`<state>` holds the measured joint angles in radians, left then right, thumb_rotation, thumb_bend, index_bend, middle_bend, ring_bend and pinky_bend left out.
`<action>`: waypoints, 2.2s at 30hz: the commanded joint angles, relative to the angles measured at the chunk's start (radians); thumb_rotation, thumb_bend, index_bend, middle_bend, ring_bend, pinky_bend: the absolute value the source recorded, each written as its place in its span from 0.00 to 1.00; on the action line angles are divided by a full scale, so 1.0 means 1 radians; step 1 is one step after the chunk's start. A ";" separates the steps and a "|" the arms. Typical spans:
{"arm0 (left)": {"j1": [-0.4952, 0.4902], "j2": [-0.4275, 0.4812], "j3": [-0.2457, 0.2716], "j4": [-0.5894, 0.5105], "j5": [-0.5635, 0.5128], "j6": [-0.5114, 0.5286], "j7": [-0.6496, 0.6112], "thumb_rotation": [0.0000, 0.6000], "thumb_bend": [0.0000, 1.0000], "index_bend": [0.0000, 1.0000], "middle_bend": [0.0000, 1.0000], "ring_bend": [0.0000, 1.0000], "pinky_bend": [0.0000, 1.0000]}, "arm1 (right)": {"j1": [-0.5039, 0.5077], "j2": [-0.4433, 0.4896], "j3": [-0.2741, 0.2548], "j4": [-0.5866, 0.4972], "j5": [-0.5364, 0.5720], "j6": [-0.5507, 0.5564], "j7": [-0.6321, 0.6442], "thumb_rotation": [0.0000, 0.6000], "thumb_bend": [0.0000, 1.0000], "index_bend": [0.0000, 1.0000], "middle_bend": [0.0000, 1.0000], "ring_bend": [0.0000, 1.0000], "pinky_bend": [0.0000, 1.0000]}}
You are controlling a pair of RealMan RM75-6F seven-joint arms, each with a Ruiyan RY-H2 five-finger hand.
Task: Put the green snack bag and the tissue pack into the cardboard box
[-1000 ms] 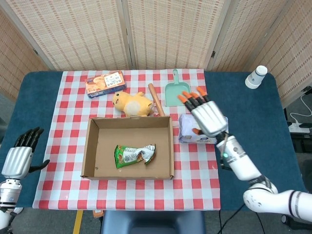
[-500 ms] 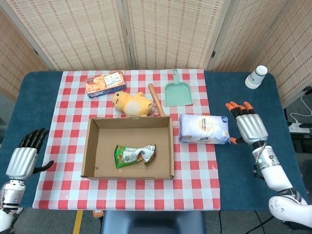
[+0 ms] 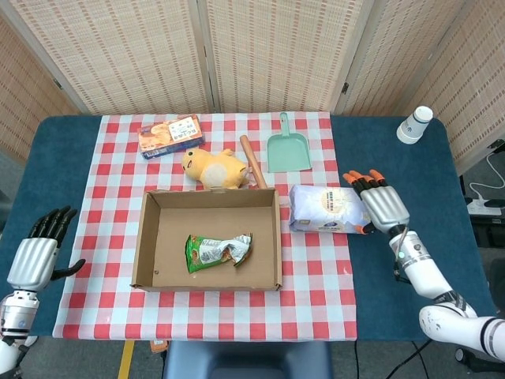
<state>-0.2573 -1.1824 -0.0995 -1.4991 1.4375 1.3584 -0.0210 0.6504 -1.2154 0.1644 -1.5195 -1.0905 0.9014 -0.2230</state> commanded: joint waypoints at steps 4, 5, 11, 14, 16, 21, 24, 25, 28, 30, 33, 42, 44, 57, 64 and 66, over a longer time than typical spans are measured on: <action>-0.007 0.007 -0.001 -0.006 -0.003 -0.013 -0.003 1.00 0.19 0.00 0.00 0.00 0.10 | 0.041 -0.055 0.006 0.089 -0.003 -0.073 0.048 1.00 0.00 0.00 0.00 0.00 0.00; -0.007 0.008 -0.001 -0.006 -0.003 -0.014 -0.003 1.00 0.19 0.00 0.00 0.00 0.10 | 0.043 -0.060 0.006 0.097 -0.004 -0.078 0.053 1.00 0.00 0.00 0.00 0.00 0.00; -0.002 0.005 0.001 0.003 -0.002 -0.007 -0.017 1.00 0.19 0.00 0.00 0.00 0.10 | 0.059 -0.096 0.002 0.155 -0.018 -0.111 0.091 1.00 0.00 0.00 0.00 0.00 0.00; -0.002 0.004 0.003 0.008 0.001 -0.007 -0.024 1.00 0.19 0.00 0.00 0.00 0.10 | 0.064 -0.105 0.000 0.168 -0.023 -0.123 0.101 1.00 0.00 0.00 0.00 0.00 0.00; -0.002 0.003 0.005 0.010 0.004 -0.007 -0.028 1.00 0.19 0.00 0.00 0.00 0.10 | 0.068 -0.111 0.000 0.178 -0.022 -0.131 0.106 1.00 0.00 0.00 0.00 0.00 0.00; -0.002 0.004 0.004 0.014 0.003 -0.005 -0.035 1.00 0.19 0.00 0.00 0.00 0.10 | 0.082 -0.131 0.000 0.207 -0.017 -0.161 0.122 1.00 0.00 0.00 0.00 0.00 0.00; -0.002 0.004 0.004 0.015 0.003 -0.006 -0.038 1.00 0.19 0.00 0.00 0.00 0.10 | 0.093 -0.136 0.004 0.222 -0.005 -0.195 0.144 1.00 0.00 0.00 0.00 0.00 0.00; -0.002 0.004 0.004 0.016 0.003 -0.007 -0.038 1.00 0.19 0.00 0.00 0.00 0.10 | 0.095 -0.137 0.004 0.226 -0.004 -0.202 0.149 1.00 0.00 0.00 0.00 0.00 0.00; -0.005 0.003 0.004 0.017 0.002 -0.012 -0.041 1.00 0.18 0.00 0.00 0.00 0.10 | 0.102 -0.144 0.001 0.243 -0.005 -0.217 0.155 1.00 0.00 0.00 0.00 0.00 0.00; -0.005 0.003 0.004 0.018 0.002 -0.012 -0.040 1.00 0.19 0.00 0.00 0.00 0.10 | 0.104 -0.148 -0.002 0.251 -0.009 -0.222 0.161 1.00 0.00 0.00 0.00 0.00 0.00; -0.004 0.003 0.004 0.018 0.002 -0.008 -0.041 1.00 0.19 0.00 0.00 0.00 0.10 | 0.105 -0.155 -0.002 0.264 -0.015 -0.225 0.176 1.00 0.00 0.00 0.00 0.00 0.00; -0.005 0.002 0.004 0.016 -0.001 -0.012 -0.038 1.00 0.19 0.00 0.00 0.00 0.10 | 0.099 -0.181 -0.004 0.293 -0.009 -0.197 0.169 1.00 0.00 0.18 0.08 0.05 0.19; -0.005 0.002 0.003 0.015 -0.002 -0.012 -0.038 1.00 0.19 0.00 0.00 0.00 0.10 | 0.094 -0.187 -0.003 0.296 -0.011 -0.180 0.164 1.00 0.00 0.26 0.12 0.09 0.23; -0.008 0.003 0.004 0.016 -0.004 -0.019 -0.041 1.00 0.19 0.00 0.00 0.00 0.10 | 0.081 -0.191 0.001 0.287 0.015 -0.151 0.135 1.00 0.17 0.59 0.31 0.31 0.48; -0.005 0.005 0.006 0.016 0.002 -0.013 -0.051 1.00 0.19 0.00 0.00 0.00 0.10 | 0.053 -0.154 0.003 0.237 -0.008 -0.090 0.130 1.00 0.24 0.68 0.37 0.41 0.58; -0.004 0.006 0.006 0.016 0.004 -0.011 -0.052 1.00 0.19 0.00 0.00 0.00 0.10 | 0.043 -0.135 0.002 0.211 -0.014 -0.071 0.125 1.00 0.25 0.68 0.38 0.41 0.59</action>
<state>-0.2620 -1.1766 -0.0933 -1.4837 1.4414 1.3475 -0.0724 0.7013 -1.3621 0.1666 -1.2943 -1.0993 0.8207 -0.0939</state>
